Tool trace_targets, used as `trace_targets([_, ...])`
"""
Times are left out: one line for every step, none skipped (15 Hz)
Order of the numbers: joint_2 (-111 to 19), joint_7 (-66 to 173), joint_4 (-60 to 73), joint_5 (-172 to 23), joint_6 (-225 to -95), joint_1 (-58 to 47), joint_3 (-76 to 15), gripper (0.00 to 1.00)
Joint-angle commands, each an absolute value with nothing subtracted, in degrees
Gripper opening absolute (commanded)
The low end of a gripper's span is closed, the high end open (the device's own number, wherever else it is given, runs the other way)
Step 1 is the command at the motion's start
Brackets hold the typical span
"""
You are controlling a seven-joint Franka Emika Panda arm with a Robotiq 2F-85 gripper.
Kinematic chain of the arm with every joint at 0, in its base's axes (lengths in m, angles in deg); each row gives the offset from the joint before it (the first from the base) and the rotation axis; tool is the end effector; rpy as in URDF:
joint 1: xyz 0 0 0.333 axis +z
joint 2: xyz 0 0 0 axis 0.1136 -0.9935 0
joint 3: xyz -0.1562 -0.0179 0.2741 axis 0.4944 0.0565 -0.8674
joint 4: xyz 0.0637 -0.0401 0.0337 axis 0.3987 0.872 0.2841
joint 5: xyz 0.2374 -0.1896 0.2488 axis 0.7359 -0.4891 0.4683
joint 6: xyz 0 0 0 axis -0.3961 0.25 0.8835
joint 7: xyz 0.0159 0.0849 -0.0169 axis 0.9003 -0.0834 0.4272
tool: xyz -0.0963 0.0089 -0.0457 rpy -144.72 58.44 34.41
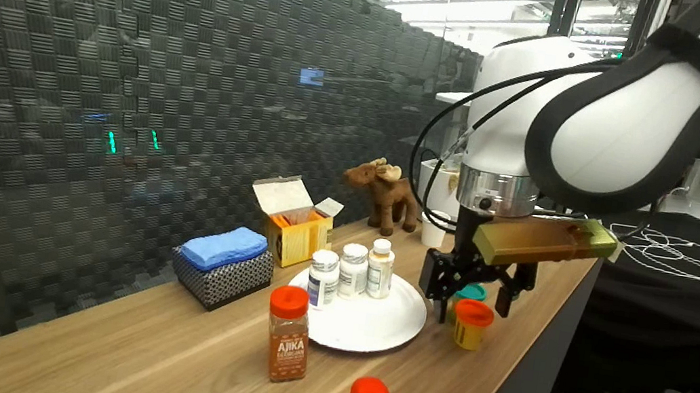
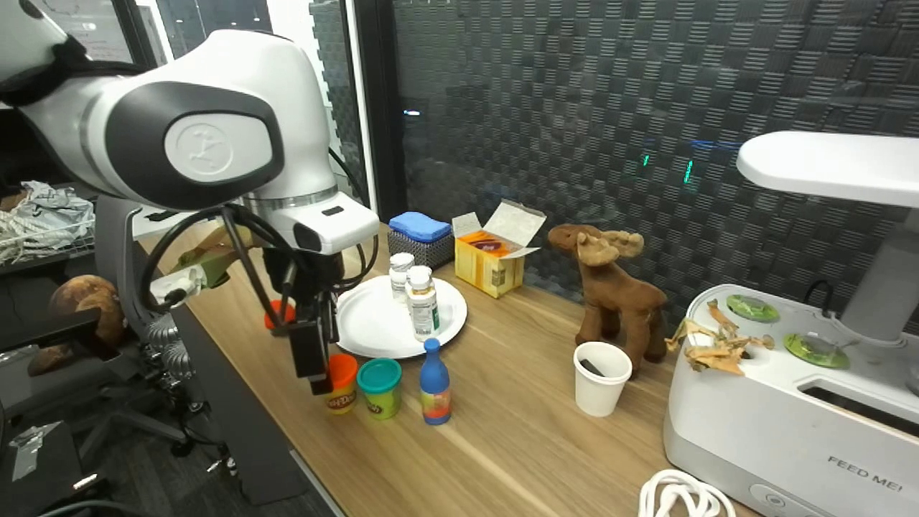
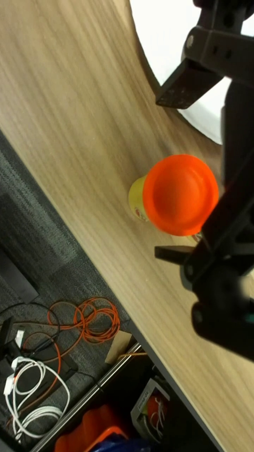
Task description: Put the bottles and orange plushie on the white plate one at a time
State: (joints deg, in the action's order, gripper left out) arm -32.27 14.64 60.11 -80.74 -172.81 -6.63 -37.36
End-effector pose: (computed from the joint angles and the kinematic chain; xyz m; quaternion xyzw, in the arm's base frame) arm 0.4518 0.0219 0.2521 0.9565 -0.2888 0.0069 0.0406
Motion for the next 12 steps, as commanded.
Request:
trace_targets([-33.0, 12.1, 61.2, -81.8, -177.9, -5.9, -35.7, 1.00])
trace_targets([-33.4, 12.2, 61.2, -81.4, -178.2, -5.9, -35.4, 0.93])
trace_targets([-33.5, 12.5, 61.3, -81.0, -178.1, -5.8, -35.2, 0.74])
trace_targets([-33.3, 13.3, 61.6, -80.0, -177.7, -5.7, -35.2, 0.66])
trace_targets([-33.1, 13.0, 62.0, -79.9, -177.6, -5.6, -35.0, 0.58])
trace_targets([-32.5, 13.3, 62.5, -79.6, -177.3, -5.6, -35.0, 0.49])
trace_targets([-31.9, 13.6, 63.0, -79.1, -177.1, -5.6, -35.0, 0.42])
trace_targets([-31.4, 13.6, 63.5, -78.7, -176.8, -5.6, -35.1, 0.35])
trace_targets([-30.6, 14.3, 64.1, -77.8, -176.2, -5.6, -35.3, 0.27])
trace_targets([-29.7, 15.3, 64.7, -75.8, -175.3, -5.5, -35.6, 0.26])
trace_targets([-28.7, 15.3, 65.4, -75.1, -174.6, -5.3, -35.8, 0.25])
trace_targets([-27.5, 14.4, 66.2, -75.2, -174.1, -5.0, -36.0, 0.24])
